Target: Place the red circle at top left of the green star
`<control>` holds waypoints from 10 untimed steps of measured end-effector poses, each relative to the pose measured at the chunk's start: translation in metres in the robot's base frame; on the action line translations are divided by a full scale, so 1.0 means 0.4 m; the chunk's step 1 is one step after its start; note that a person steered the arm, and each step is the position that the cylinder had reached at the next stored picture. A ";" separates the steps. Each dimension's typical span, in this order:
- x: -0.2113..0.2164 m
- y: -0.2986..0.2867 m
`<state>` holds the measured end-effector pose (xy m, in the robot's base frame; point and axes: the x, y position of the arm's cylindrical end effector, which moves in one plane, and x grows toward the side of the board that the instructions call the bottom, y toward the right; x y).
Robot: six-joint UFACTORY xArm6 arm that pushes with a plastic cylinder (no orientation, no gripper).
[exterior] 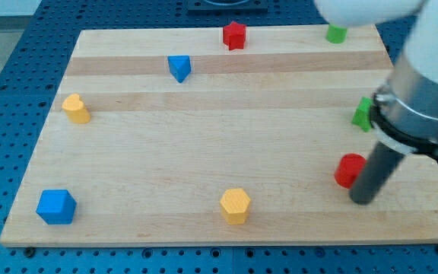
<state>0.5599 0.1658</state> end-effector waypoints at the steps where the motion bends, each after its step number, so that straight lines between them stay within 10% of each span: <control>1: -0.027 -0.031; 5: -0.031 0.062; 10: -0.155 -0.181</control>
<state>0.4979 0.0932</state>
